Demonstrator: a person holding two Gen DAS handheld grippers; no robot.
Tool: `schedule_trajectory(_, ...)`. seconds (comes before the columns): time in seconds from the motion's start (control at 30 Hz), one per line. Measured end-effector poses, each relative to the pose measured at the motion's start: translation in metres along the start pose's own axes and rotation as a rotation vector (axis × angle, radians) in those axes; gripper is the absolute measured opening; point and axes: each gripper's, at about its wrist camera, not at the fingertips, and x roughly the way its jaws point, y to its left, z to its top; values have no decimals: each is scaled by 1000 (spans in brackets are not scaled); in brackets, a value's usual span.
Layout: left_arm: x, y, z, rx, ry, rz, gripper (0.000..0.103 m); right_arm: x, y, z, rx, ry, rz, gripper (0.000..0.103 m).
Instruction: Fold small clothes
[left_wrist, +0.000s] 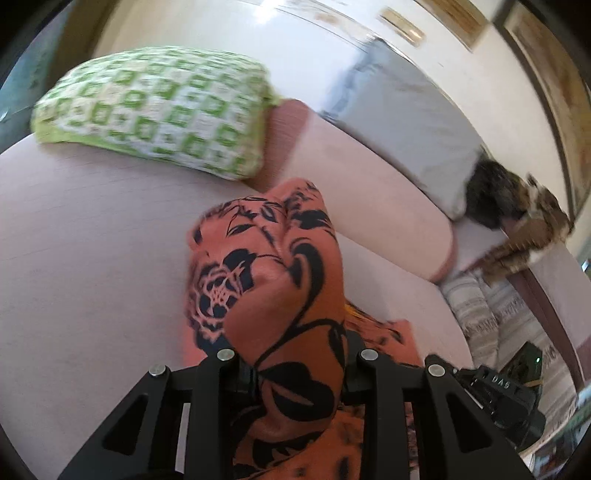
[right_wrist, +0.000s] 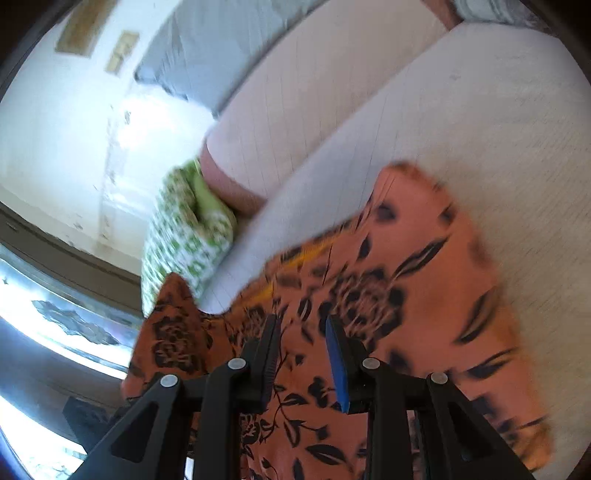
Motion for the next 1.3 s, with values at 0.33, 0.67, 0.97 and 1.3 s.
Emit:
schedule_trajectory(0.33, 67, -90, -68, 201, 270, -24, 53, -23, -50, 25, 136, 47, 120, 35)
schedule_trajectory(0.67, -6, 1, -8, 32, 171, -71, 82, 9, -18, 6, 111, 149, 162, 85)
schedule_trajectory(0.97, 23, 36, -42, 99, 381, 159, 82, 54, 26, -14, -16, 140, 14, 76)
schedule_trajectory(1.3, 8, -8, -54, 183, 356, -3, 82, -11, 72, -13, -331, -139, -134, 19)
